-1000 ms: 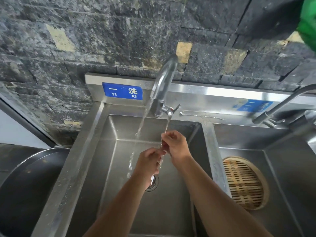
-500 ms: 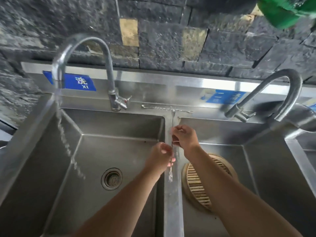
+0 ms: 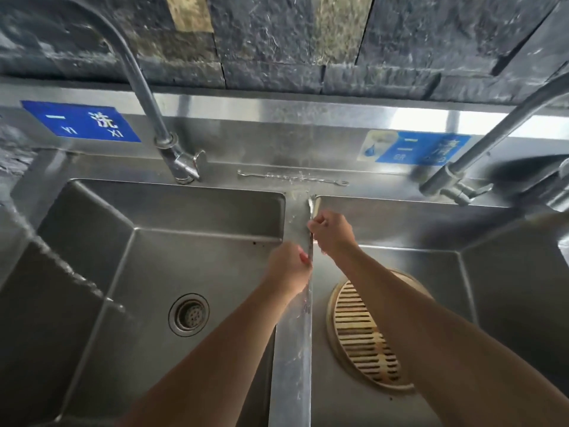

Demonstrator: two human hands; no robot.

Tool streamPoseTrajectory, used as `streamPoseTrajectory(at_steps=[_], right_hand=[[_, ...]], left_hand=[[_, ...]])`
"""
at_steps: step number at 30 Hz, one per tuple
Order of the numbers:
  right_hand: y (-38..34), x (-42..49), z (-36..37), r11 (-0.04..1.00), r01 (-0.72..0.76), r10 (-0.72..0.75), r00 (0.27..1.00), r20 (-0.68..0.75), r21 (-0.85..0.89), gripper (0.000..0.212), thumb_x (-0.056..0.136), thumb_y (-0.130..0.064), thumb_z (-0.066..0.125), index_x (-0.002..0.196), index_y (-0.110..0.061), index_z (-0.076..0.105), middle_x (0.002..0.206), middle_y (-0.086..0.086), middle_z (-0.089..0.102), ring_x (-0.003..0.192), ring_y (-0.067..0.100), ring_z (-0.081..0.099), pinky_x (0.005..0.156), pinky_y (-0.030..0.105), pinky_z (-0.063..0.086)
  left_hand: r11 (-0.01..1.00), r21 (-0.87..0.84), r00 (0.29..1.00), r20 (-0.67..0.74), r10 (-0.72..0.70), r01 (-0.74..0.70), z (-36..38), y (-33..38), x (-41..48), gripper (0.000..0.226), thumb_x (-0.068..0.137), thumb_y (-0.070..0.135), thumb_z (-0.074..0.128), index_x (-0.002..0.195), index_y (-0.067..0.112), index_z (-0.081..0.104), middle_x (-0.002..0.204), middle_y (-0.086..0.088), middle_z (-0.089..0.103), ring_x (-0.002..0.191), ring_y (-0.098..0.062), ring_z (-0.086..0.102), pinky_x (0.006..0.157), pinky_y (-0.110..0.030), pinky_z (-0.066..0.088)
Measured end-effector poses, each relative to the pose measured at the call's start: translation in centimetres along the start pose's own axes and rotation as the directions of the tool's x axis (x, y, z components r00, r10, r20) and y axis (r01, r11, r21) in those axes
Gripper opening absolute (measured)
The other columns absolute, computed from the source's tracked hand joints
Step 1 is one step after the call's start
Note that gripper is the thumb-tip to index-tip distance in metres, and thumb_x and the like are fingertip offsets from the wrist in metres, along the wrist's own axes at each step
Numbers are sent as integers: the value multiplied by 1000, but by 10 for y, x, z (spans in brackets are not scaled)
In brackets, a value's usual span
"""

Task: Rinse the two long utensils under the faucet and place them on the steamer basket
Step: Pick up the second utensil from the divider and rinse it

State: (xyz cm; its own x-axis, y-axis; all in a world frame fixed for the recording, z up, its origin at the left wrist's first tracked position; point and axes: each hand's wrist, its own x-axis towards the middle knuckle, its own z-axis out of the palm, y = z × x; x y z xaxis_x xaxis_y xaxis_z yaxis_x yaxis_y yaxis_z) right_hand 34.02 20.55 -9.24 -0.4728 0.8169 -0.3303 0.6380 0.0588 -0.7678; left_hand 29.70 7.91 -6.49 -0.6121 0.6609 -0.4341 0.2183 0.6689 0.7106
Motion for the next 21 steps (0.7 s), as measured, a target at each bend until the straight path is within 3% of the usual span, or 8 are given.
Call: streamPoseTrajectory(at_steps=[4,11,15,21], right_hand=[[1,6,3,1000,28,-28,1000,3,-3,15,87,-23,61,74,-17,60,64,-4,58,67,24,57,69,40,54],[5,14,6,1000,9,-9,1000,16,-3,26,91,-30,56,72,-16,45,75,11,62,67,28,56,68,48,56],[7,16,6,1000,16,-17,999,33,20,28,92,-34,56,73,-14,48,71,9,60,61,25,53,58,43,52],[11,19,6,996,-18,12,997,72,82,30,93,-31,57,79,-5,53,67,10,58,52,23,52,52,36,48]], left_hand=[[999,39,1000,-6,-23,23,2,2,8,15,88,3,55,74,7,59,79,-29,70,79,-44,71,69,-52,61],[985,174,998,-60,29,-18,6,-2,17,23,86,10,58,63,14,57,65,-12,70,62,-30,71,66,-44,60],[976,210,997,-54,63,-50,7,-3,18,17,90,17,62,75,11,66,68,-9,72,66,-28,72,70,-41,60],[970,236,995,-62,84,-67,8,-6,16,21,88,17,61,67,14,61,65,-7,70,64,-28,71,68,-41,59]])
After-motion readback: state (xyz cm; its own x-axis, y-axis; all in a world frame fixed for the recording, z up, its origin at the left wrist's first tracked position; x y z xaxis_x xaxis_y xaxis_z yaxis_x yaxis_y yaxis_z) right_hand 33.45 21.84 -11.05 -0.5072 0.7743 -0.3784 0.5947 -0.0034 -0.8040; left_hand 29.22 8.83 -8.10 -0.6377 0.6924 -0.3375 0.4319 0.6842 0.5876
